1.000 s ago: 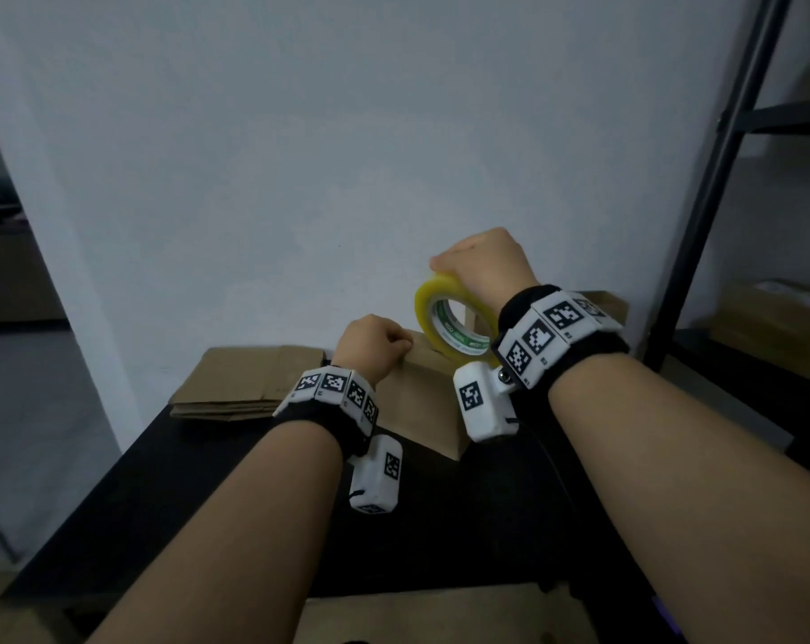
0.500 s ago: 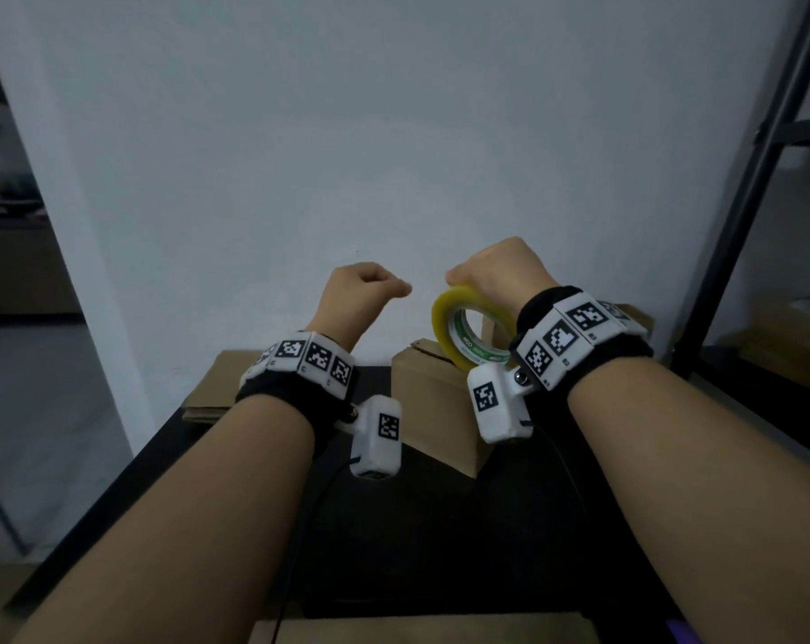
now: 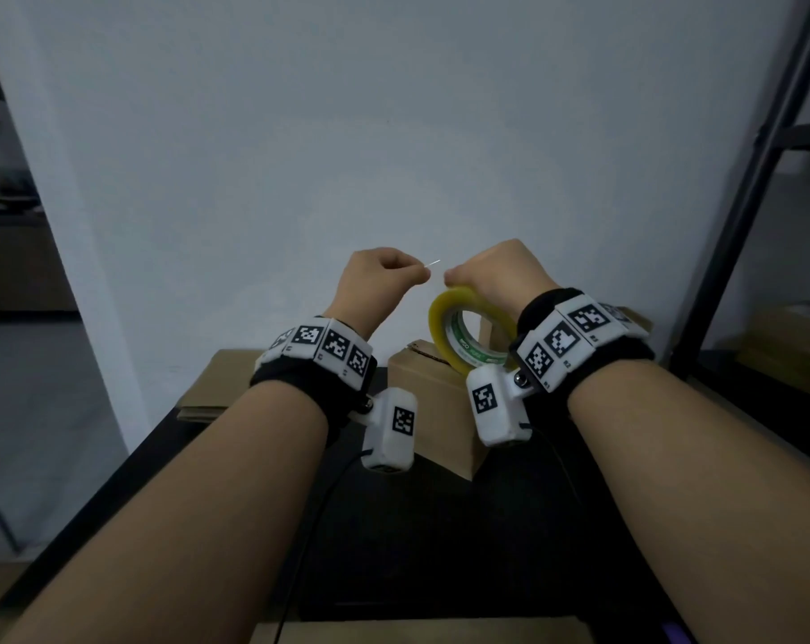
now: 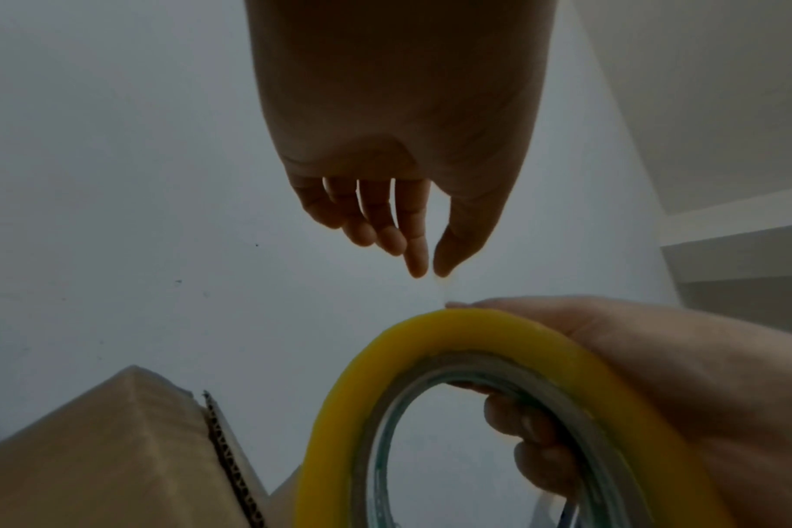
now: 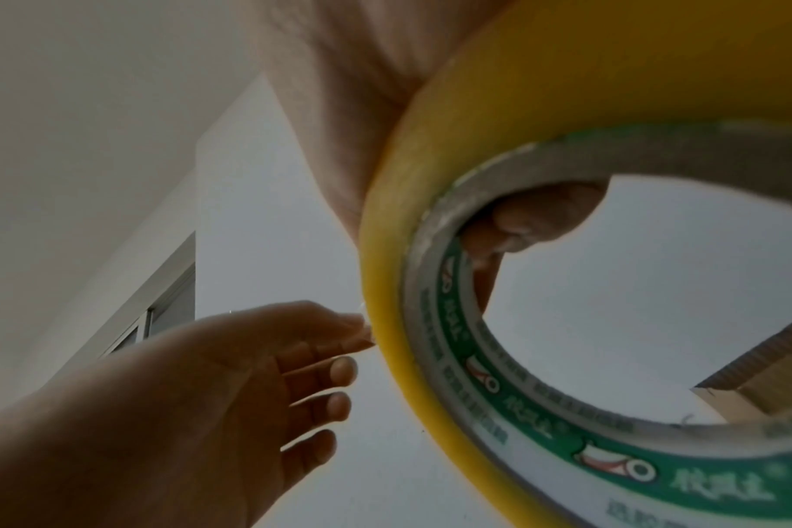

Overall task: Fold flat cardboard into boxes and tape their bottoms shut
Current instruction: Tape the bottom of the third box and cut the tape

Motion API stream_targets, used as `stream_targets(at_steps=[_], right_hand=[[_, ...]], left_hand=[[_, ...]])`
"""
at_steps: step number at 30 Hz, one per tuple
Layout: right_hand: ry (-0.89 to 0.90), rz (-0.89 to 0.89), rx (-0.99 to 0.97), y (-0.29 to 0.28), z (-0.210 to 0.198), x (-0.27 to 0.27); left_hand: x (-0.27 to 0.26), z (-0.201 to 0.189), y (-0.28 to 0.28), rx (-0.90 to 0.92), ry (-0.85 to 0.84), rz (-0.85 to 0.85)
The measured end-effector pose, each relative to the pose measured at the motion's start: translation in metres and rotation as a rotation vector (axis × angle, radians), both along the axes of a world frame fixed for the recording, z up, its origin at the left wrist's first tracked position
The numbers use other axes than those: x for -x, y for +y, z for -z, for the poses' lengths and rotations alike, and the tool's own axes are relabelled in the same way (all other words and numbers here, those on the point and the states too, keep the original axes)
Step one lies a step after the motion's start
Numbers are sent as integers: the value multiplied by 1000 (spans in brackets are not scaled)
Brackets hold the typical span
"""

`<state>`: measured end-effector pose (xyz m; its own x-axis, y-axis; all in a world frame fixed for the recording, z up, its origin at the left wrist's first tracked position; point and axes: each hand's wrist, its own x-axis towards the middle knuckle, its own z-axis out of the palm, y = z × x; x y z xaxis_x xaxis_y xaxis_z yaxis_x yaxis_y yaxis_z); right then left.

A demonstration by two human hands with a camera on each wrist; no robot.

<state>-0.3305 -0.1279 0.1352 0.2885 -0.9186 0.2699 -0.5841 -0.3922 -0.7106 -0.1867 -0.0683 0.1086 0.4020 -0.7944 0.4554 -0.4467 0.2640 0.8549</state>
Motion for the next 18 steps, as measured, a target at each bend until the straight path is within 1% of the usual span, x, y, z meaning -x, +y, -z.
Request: stream_targets(at_steps=[3,6,11,13,15,18], right_hand=[[110,-5,38,4,-2,-5],[-30,4,-15,3,0,-3],[-63,-2,-25,0,1,-2],[-35,19,-32,0,-1,-5],[28,54,-29,2,-3,-8],[85,50,-8,3,-4,-11]], left_hand=[[3,-1,-4,0,-38,-27],[5,-1,-6,-10,-20,-43],[3,-3,-7,-45,104,-17],[3,-3,-6,-39,133,3],[2,-2,-4,-26,120,18],[-1,-1,-4,-13,87,5]])
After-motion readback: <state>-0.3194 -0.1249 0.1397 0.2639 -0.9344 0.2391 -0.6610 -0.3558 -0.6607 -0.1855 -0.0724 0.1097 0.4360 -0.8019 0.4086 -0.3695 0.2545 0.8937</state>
